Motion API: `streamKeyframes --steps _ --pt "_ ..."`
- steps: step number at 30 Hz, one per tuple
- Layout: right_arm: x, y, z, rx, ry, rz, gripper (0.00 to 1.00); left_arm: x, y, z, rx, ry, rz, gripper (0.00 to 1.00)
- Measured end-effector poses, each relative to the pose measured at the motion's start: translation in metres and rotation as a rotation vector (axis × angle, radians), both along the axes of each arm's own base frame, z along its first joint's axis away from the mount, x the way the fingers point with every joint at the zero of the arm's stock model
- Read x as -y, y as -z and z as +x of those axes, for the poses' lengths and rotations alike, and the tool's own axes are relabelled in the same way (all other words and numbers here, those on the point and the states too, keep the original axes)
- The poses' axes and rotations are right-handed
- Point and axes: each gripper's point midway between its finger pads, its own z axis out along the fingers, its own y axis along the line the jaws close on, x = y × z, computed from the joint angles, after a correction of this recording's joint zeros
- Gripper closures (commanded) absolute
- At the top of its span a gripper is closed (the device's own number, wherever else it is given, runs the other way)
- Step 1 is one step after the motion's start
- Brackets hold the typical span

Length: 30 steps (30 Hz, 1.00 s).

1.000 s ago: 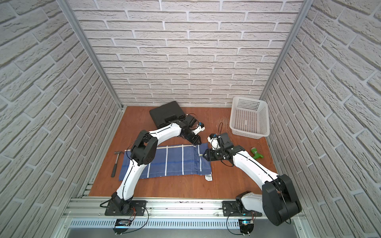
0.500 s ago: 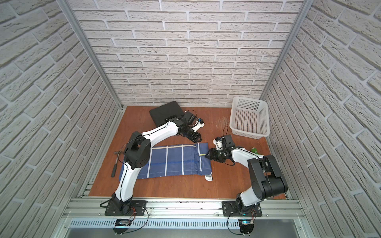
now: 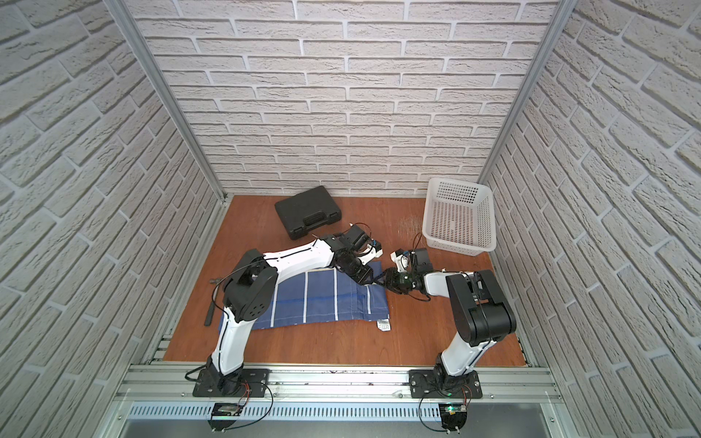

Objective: Roll up the pillowcase
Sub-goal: Roll the pillowcase at the center of the board.

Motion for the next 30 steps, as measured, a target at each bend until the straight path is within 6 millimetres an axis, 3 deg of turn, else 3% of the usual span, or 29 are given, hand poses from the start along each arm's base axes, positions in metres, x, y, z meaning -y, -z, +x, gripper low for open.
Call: streamKeyframes --steps 5,11,18,24,27,30 --pt "-0.001 0.0 -0.006 -0.018 0.018 0.021 0.8 -0.002 0.003 0.006 0.009 -0.012 -0.005 0.64" --pt "0.0 -0.015 -0.007 0.02 0.022 0.012 0.91 -0.006 0.008 0.012 0.013 -0.026 0.0 0.6" --pt "0.01 -0.014 -0.014 -0.003 0.035 -0.179 0.94 -0.01 0.005 0.021 0.018 -0.049 -0.01 0.51" --pt "0.021 -0.023 -0.016 0.001 0.056 -0.41 0.94 -0.024 -0.026 0.024 0.045 -0.087 -0.048 0.48" --pt "0.031 -0.029 -0.017 0.003 0.072 -0.549 0.93 -0.039 -0.045 0.027 0.07 -0.116 -0.074 0.47" --pt "0.039 -0.037 -0.018 0.003 0.084 -0.685 0.92 -0.058 -0.051 0.03 0.077 -0.154 -0.079 0.47"
